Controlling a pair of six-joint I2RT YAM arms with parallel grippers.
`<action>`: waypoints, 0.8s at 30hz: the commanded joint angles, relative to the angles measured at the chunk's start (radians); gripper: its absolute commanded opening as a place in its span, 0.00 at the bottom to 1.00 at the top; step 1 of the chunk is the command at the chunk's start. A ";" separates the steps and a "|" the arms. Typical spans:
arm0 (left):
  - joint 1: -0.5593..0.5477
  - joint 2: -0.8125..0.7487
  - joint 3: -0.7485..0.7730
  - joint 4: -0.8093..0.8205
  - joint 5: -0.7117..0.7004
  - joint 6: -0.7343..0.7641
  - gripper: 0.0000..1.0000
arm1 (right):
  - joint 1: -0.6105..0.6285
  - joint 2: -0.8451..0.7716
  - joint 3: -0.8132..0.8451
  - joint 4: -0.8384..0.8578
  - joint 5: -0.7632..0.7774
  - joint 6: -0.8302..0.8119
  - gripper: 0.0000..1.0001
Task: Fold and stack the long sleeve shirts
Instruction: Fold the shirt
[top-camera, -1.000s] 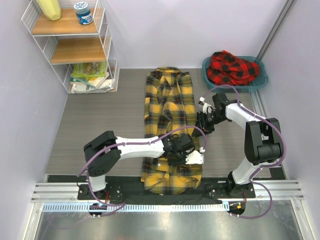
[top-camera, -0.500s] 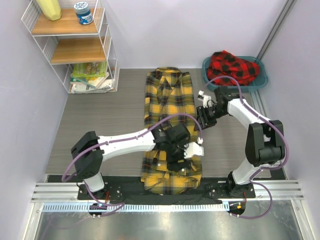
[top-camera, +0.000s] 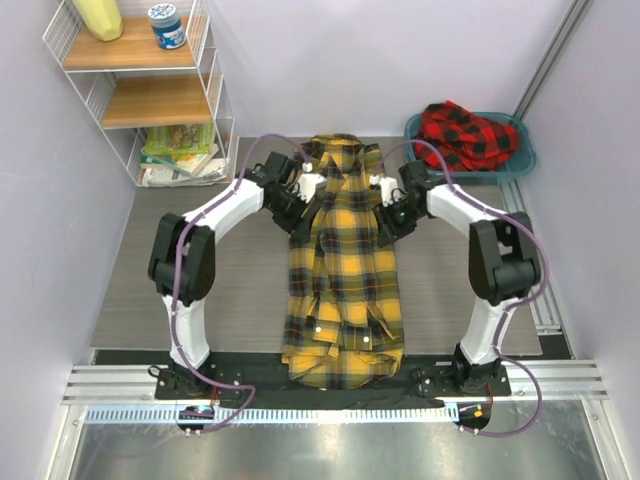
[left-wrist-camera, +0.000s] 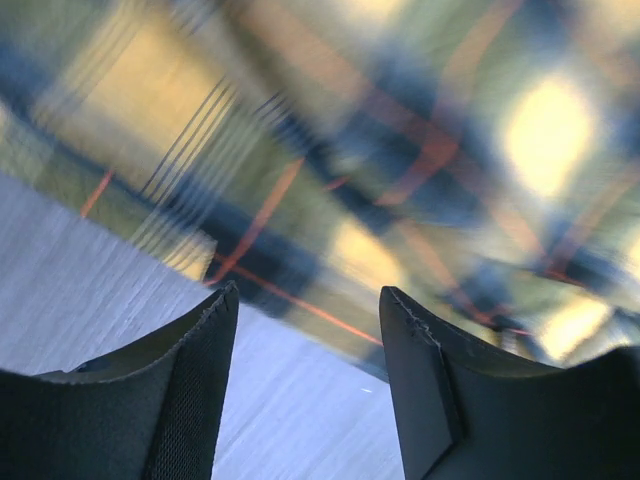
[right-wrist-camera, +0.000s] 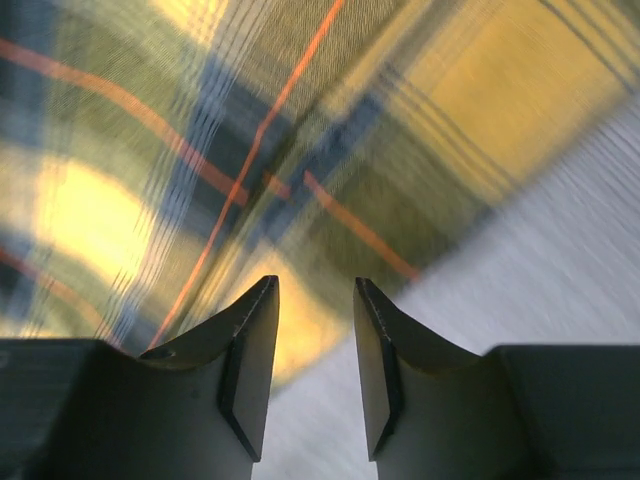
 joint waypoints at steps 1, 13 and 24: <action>0.041 0.092 0.043 -0.027 0.033 -0.071 0.56 | 0.023 0.102 0.097 0.075 0.064 0.047 0.40; 0.159 0.329 0.315 -0.104 0.023 -0.081 0.40 | 0.022 0.283 0.309 0.061 0.061 0.096 0.40; 0.156 -0.408 -0.023 -0.027 0.241 0.186 1.00 | 0.013 -0.342 0.231 0.038 -0.042 -0.125 0.94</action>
